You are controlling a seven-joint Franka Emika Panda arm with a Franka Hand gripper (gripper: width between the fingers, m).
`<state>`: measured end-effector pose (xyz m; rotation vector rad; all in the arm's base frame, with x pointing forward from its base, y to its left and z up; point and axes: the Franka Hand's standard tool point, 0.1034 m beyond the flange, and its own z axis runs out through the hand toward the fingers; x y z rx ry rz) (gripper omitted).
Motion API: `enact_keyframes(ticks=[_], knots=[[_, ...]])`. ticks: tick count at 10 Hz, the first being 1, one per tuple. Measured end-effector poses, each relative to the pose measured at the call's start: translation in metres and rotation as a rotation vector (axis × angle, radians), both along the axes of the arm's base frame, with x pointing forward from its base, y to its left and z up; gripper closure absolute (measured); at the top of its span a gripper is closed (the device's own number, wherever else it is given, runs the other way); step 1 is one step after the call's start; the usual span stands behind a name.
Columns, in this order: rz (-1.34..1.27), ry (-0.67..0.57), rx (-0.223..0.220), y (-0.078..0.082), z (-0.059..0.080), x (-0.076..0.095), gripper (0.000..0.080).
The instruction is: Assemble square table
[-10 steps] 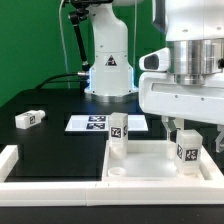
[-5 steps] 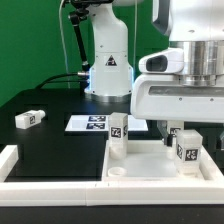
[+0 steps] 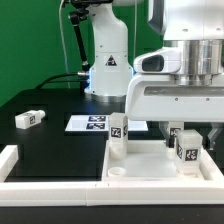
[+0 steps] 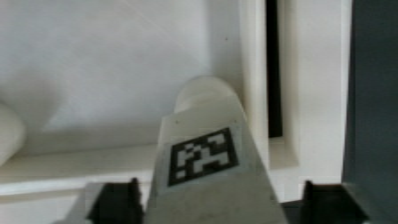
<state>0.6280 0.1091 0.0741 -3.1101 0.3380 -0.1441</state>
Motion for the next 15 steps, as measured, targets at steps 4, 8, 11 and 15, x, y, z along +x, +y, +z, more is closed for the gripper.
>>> enact_keyframes(ticks=[4,8,11,15], knots=[[-0.269,0.001,0.027,-0.0001,-0.0007,-0.0003,0.0511],[-0.938,-0.013,0.161,0.0003,-0.0017,-0.0016,0.0509],[-1.087,-0.005,0.180,0.0015,-0.0017,-0.0022,0.0509],[-1.400,0.039,0.243,0.0010,-0.0023,-0.0033,0.0509]])
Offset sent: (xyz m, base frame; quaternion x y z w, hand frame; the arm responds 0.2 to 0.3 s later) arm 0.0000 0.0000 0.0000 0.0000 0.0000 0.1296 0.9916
